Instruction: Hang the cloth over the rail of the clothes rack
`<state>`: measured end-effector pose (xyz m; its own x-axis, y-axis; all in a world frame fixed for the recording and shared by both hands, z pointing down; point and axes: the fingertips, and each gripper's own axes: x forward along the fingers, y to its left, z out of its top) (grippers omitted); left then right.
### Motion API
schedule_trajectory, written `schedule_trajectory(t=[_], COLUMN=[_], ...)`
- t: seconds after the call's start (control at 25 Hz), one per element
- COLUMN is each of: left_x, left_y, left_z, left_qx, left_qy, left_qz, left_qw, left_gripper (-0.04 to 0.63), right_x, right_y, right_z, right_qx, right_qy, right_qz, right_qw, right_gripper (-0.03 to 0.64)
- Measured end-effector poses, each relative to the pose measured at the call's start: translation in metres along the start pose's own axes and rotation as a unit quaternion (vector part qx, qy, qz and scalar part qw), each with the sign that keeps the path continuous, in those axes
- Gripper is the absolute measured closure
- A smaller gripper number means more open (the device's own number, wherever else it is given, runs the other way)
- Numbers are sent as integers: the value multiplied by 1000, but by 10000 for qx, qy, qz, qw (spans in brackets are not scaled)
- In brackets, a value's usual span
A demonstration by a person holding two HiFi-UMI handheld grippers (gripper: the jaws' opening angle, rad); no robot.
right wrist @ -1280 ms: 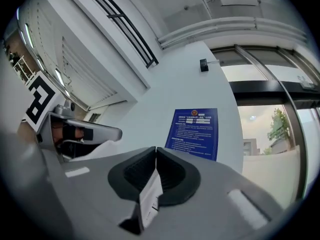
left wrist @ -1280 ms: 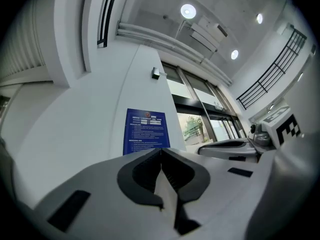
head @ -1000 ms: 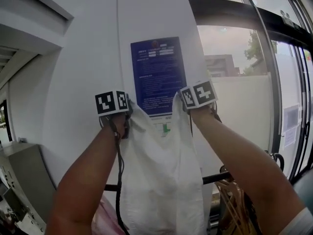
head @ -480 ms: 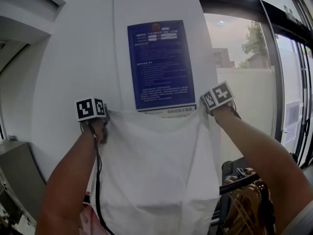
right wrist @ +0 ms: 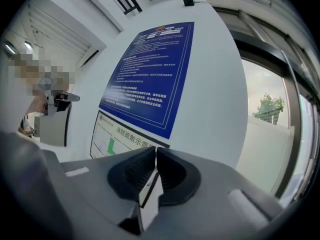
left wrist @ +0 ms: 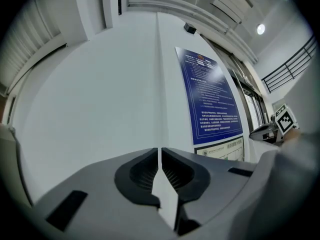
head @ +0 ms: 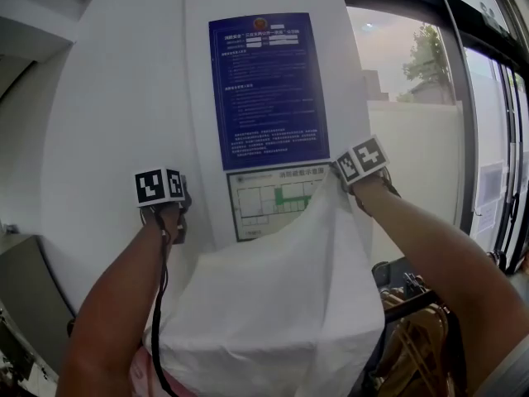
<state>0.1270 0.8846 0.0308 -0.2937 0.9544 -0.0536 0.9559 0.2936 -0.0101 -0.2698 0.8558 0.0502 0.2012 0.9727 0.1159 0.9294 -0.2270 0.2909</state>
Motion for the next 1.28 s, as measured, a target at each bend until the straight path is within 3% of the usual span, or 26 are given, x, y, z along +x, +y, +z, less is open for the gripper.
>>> schedule_trajectory(t=[0.2, 0.52, 0.6, 0.68, 1.0, 1.28], left_x=[3, -15, -28, -45, -146, -241], left_y=[-5, -13, -20, -32, -93, -128], left_z=[-4, 5, 8, 8, -4, -17], left_qx=[-7, -28, -2, 33, 235, 379], left_qy=[41, 20, 0, -6, -160, -216], left_qz=[-79, -95, -81, -108, -303, -850], left_qw=[10000, 9999, 10000, 9999, 9991, 9954], left_gripper=[584, 584, 584, 584, 591, 591], right_x=[3, -9, -22, -38, -120, -213], right_y=[11, 26, 35, 46, 116, 187], right_z=[3, 7, 13, 18, 14, -3], right_qx=[-40, -54, -92, -94, -58, -230], right_qy=[-69, -55, -159, -274, -594, -714], right_qz=[77, 240, 286, 355, 967, 1261], right_qw=[9999, 9997, 9994, 9989, 9935, 9892], right_gripper=[527, 529, 567, 614, 615, 615])
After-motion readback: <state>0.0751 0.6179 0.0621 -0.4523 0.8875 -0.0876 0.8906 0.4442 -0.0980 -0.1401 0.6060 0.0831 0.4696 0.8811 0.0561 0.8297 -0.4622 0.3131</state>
